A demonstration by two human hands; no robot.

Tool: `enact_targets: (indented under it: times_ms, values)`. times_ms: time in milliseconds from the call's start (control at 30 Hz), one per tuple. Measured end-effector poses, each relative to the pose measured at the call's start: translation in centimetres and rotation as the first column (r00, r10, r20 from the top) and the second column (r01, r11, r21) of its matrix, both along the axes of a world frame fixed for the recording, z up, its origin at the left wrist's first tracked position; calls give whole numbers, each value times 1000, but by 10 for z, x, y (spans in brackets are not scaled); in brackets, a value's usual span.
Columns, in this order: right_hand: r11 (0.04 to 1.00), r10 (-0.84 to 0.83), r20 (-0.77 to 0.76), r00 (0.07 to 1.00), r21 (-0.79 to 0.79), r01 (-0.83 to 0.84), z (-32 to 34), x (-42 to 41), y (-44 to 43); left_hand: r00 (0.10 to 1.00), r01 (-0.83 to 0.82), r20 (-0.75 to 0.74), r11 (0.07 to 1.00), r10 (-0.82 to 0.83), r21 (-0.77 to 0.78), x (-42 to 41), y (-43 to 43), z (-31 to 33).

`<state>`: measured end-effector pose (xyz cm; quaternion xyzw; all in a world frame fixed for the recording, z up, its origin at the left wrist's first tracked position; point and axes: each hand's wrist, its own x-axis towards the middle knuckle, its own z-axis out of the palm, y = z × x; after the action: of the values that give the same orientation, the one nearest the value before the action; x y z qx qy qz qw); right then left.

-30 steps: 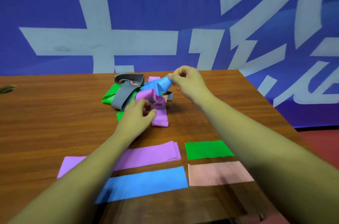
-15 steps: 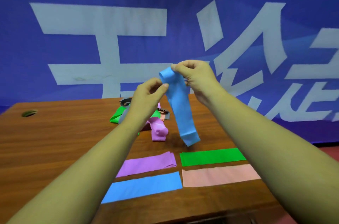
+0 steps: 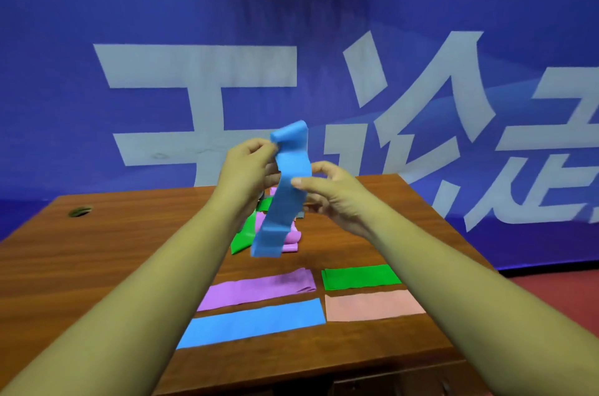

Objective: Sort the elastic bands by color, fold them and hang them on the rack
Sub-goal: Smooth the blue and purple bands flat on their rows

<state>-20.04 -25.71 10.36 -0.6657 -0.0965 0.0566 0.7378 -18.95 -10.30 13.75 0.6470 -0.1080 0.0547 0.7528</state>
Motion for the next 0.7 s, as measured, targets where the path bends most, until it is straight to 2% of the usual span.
enact_targets:
  times_ms: [100, 167, 233, 300, 367, 467, 600, 700]
  values:
    - [987, 80, -11, 997, -137, -81, -13, -8, 5, 997, -15, -78, 992, 5, -128, -5, 9, -2]
    - [974, 54, 30, 998, -222, -46, -18, -10, 6, 981, 0, -185, 962, -53, -274, -2, 14, -5]
    - [987, -9, 36, 999, -161, 15, -16, -12, 8, 945, 92, -273, 947, -181, -309, -4, 19, -10]
    - [995, -68, 16, 998, -72, 69, -10, -13, 10, 894, 217, -363, 963, -263, -163, -10, 22, -21]
    - [993, -117, 5, 993, -30, 117, -3, -12, 11, 870, 302, -416, 953, -265, 24, -12, 25, -37]
    - [986, -168, 0, 986, 3, 168, 3, -8, 10, 913, 318, -324, 929, -247, 190, -14, 28, -60]
    - [970, -239, -50, 970, 43, 241, 5, -5, 8, 976, 214, -68, 960, -205, 180, -21, 28, -69]
    - [951, -301, -106, 948, 44, 307, 3, -4, 6, 965, 225, 77, 940, -252, 256, -22, 27, -67]
